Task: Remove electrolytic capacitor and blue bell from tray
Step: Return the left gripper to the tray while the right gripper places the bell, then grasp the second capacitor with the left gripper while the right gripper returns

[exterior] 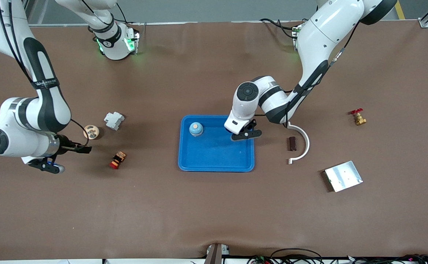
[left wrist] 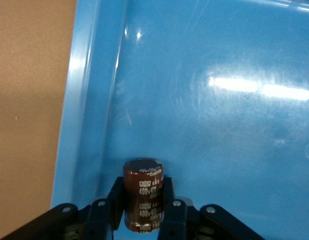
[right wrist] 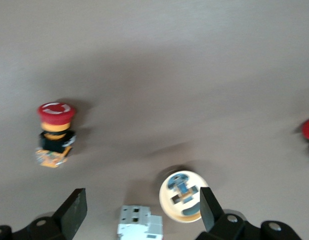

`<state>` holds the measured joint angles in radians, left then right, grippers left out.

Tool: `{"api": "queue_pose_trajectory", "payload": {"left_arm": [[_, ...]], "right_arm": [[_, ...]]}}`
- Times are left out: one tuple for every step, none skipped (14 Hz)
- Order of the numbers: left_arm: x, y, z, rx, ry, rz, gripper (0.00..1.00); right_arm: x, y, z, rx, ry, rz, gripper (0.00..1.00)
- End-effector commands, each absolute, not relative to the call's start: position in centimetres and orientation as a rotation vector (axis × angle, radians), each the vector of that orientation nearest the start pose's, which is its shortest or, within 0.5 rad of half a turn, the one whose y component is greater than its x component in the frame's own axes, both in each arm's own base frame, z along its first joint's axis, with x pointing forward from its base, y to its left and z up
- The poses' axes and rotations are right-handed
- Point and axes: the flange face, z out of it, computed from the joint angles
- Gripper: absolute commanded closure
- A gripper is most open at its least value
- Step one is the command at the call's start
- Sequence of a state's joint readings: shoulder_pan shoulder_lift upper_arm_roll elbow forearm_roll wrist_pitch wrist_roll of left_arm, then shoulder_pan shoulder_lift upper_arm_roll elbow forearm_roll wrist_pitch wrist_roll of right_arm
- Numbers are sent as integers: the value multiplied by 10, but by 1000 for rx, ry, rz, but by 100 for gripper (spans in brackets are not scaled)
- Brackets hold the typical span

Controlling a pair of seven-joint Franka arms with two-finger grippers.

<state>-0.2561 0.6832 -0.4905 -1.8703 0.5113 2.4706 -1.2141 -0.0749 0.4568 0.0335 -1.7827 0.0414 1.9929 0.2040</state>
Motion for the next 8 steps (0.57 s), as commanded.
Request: {"api": "queue_pose_trajectory", "payload": {"left_arm": [[489,-417,194,-3138,-286,-109,100],[492,-414,199,-3131,-292,-118,100],[495,-410,207,-3111,-290,-124,100],[498,-406,215,-3089,-289,-130,100],[505,-396,224,-3074,-301,-135,100],[510,-389,232,-3067,-305,-131,100],[512,-385,239,-3062,-301,-136,100],[517,-377,244,-3054,-298,-135,100]], "right_arm": [[626,28,298,-3023,377,368,0],[628,43,302,-3026,387,358,0],[627,64,303,-3030,379,353,0],[625,85,304,-3024,386,355,0],[622,106,305,-3012,415,361,0],[617,134,305,-3006,434,365,0],[612,163,306,-2999,456,365,0],[604,192,305,-3001,475,364,0]]}}
